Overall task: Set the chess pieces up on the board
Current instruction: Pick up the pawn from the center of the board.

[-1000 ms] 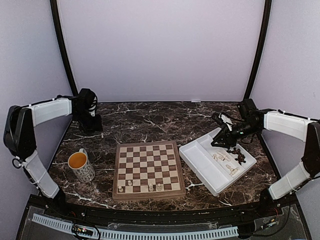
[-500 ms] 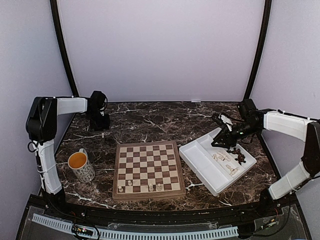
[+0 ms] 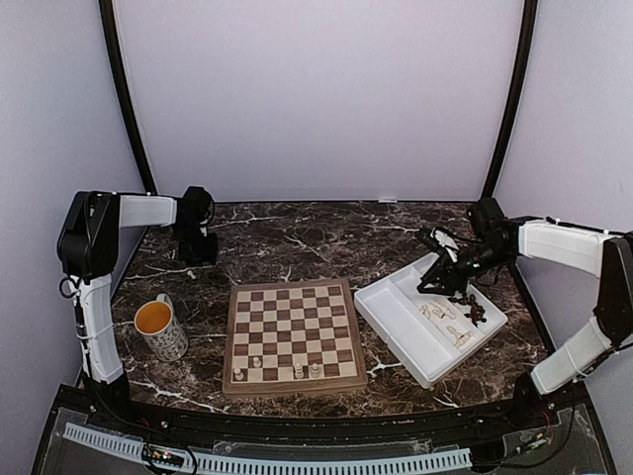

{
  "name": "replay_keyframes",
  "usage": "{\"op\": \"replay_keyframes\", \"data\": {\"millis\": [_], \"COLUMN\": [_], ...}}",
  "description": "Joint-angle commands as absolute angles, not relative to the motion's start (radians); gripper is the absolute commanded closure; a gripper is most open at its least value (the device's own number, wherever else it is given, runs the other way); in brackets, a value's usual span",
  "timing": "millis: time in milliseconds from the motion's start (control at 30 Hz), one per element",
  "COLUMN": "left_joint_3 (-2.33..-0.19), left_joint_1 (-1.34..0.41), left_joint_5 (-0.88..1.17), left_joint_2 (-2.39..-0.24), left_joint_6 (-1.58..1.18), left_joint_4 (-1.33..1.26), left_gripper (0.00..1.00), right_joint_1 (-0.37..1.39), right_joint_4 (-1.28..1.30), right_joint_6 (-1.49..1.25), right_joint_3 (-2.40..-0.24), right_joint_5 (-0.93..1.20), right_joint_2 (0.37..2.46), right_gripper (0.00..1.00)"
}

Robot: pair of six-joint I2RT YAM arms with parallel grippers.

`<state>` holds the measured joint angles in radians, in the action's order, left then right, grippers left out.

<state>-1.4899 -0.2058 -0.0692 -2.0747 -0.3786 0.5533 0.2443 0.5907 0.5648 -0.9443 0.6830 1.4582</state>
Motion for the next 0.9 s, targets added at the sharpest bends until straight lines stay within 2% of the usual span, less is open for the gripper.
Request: {"op": "replay_keyframes", "data": {"millis": [0, 233, 433, 867], "left_joint_3": [-1.493, -1.368, -1.213, -1.212], "left_joint_1": [-0.215, -0.219, -0.219, -0.162], "left_joint_5": [-0.065, -0.192, -0.214, -0.181], "left_joint_2": [-2.031, -1.875, -1.791, -1.769], "left_joint_6": [-0.366, -0.424, -0.372, -0.068], "left_joint_4": [0.543, 0.573, 0.557, 0.689], "left_gripper": [0.61, 0.61, 0.61, 0.65], "right_joint_1": [0.253, 0.253, 0.258, 0.263], "right_joint_4": [0.598, 0.600, 0.608, 0.627], "right_joint_6": [0.574, 0.576, 0.583, 0.595], "right_joint_3": [-0.962, -0.960, -0.966, -0.971], "right_joint_5": [0.687, 0.683, 0.692, 0.698], "right_joint_2": [1.469, 1.470, 1.486, 1.491], "right_gripper": [0.58, 0.58, 0.58, 0.58]}}
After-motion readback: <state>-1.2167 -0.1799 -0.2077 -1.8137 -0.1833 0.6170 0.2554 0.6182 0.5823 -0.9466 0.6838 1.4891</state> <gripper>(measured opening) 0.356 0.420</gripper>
